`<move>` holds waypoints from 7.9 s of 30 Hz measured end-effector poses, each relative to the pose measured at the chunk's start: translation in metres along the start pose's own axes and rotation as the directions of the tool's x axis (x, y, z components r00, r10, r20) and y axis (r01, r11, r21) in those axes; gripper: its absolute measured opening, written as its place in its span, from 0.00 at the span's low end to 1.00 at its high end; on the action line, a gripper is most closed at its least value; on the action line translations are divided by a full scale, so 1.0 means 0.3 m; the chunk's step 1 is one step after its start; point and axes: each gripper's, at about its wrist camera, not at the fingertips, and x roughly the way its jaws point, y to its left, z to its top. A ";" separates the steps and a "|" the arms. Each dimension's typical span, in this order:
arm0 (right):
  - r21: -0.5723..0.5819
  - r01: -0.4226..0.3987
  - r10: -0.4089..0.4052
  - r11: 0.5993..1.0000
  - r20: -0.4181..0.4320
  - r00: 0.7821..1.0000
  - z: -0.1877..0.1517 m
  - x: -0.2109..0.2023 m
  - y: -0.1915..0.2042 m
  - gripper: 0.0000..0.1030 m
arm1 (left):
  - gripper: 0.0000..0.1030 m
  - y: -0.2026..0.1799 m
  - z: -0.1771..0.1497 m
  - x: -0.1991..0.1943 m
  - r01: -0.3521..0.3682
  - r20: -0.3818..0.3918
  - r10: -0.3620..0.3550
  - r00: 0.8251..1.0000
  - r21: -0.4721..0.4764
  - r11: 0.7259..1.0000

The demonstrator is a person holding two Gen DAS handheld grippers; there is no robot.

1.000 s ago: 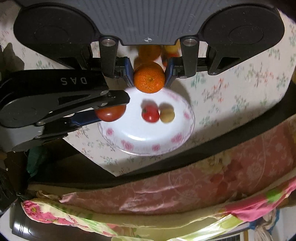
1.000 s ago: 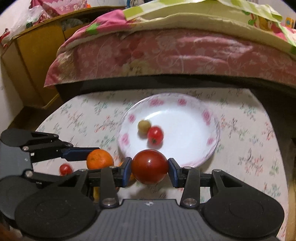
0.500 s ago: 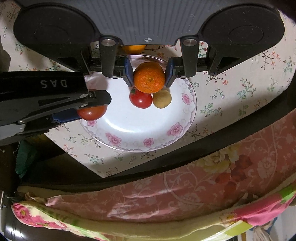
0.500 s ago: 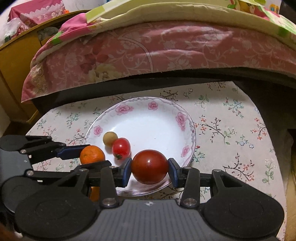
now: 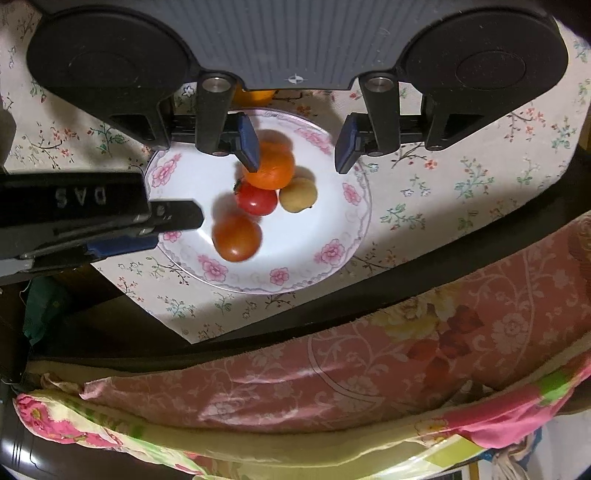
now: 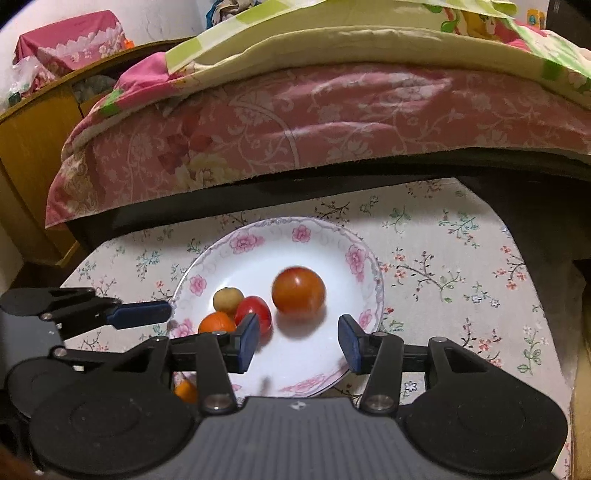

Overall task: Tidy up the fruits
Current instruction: 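Grasp a small red tomato with the left tool while the right tool grasps a yellow fruit, then carry the small tomato and yellow fruit over the white plate and release both, then grasp a small yellow fruit with the left tool while the right tool grasps a mandarin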

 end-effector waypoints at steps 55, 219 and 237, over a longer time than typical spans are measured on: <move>-0.206 -0.180 0.144 0.962 -0.180 0.973 -0.286 0.030 0.373 0.24 | 0.62 0.230 -0.307 -0.252 -0.020 -0.165 0.007 0.986 -0.075 0.997; -0.072 -0.092 0.093 0.993 0.018 0.995 -0.064 -0.044 0.096 0.23 | 0.51 0.080 -0.021 -0.076 0.009 0.032 -0.009 0.999 -0.012 1.000; -0.101 -0.181 0.173 0.978 -0.083 0.981 -0.186 -0.096 0.217 0.24 | 0.54 0.105 -0.188 -0.215 0.043 -0.068 -0.044 0.997 -0.022 0.999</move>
